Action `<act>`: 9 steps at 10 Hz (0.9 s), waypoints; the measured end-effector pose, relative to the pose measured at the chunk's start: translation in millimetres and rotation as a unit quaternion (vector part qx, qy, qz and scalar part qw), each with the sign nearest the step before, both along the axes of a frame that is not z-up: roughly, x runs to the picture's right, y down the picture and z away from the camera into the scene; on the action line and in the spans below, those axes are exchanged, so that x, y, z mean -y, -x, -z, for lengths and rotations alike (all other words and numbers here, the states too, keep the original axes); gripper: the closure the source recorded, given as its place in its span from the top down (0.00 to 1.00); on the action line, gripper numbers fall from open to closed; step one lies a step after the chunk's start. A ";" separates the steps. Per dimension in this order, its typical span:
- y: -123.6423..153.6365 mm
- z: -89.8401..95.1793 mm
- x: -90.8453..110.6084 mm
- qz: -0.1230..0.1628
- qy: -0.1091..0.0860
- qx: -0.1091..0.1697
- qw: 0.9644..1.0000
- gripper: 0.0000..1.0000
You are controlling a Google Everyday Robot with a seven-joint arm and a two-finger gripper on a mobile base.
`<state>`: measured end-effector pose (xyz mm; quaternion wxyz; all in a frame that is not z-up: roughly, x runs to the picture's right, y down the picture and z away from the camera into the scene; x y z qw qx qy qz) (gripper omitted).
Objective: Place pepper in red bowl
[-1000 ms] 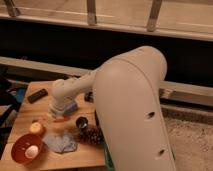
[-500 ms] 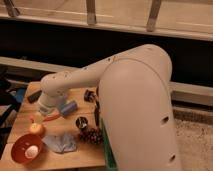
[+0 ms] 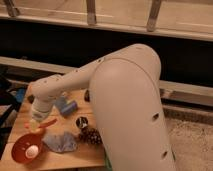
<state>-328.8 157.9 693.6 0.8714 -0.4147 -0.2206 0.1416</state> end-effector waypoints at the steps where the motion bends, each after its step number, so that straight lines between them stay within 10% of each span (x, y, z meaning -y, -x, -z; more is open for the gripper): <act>1: -2.2 -1.9 0.1 0.000 0.002 -0.003 1.000 0.00; 7: 39.0 10.7 -71.8 0.038 0.047 0.028 0.998 0.00; 9: 47.7 14.4 -88.9 0.037 0.061 0.044 0.996 0.14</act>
